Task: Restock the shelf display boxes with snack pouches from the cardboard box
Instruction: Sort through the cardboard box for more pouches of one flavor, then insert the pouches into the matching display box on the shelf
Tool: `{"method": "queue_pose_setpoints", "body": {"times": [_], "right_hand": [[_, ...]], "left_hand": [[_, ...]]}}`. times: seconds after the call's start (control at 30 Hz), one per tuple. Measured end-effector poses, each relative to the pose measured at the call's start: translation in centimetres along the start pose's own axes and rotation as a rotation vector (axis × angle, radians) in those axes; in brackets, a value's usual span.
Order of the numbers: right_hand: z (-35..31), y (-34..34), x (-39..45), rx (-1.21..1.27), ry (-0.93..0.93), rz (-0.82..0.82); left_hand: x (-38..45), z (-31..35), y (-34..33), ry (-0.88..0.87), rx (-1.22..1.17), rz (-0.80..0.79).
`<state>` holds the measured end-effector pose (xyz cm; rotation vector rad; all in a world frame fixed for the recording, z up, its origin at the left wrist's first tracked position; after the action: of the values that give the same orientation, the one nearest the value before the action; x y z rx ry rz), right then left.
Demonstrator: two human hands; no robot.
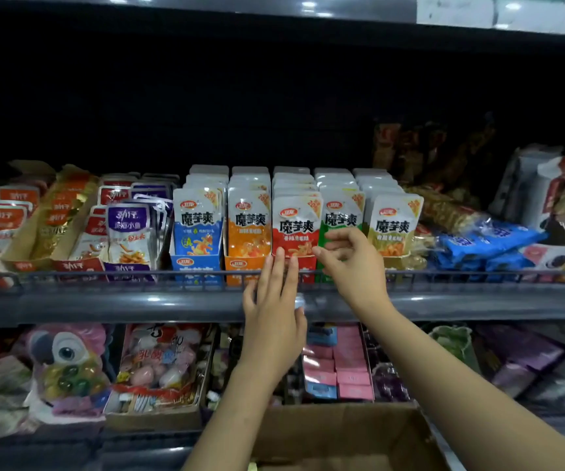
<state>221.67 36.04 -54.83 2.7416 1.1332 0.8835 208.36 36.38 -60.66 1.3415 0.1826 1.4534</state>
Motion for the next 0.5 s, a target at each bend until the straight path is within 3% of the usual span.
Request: {"method": "queue_pose_setpoints", "body": {"times": [0.23,0.5], "right_hand": [[4.7,5.5,-8.5,-0.078,-0.030,-0.036],[14.9,12.1,-19.4,-0.615,0.013,-0.122]], "left_hand": [[-6.1,1.7,0.1,0.103,-0.390,0.025],[-18.2,0.7,-7.2,0.309,-0.391,-0.381]]}}
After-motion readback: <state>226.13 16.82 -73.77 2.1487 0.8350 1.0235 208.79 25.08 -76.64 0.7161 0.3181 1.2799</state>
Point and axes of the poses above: each hand's wrist, its own x-axis towards the middle knuckle, its own y-axis out of the back of the hand, z = x × y, the point moved 9 cm from there along x, towards the middle knuckle, and after that the axes turned 14 degrees about z, right-handed, at the moved point
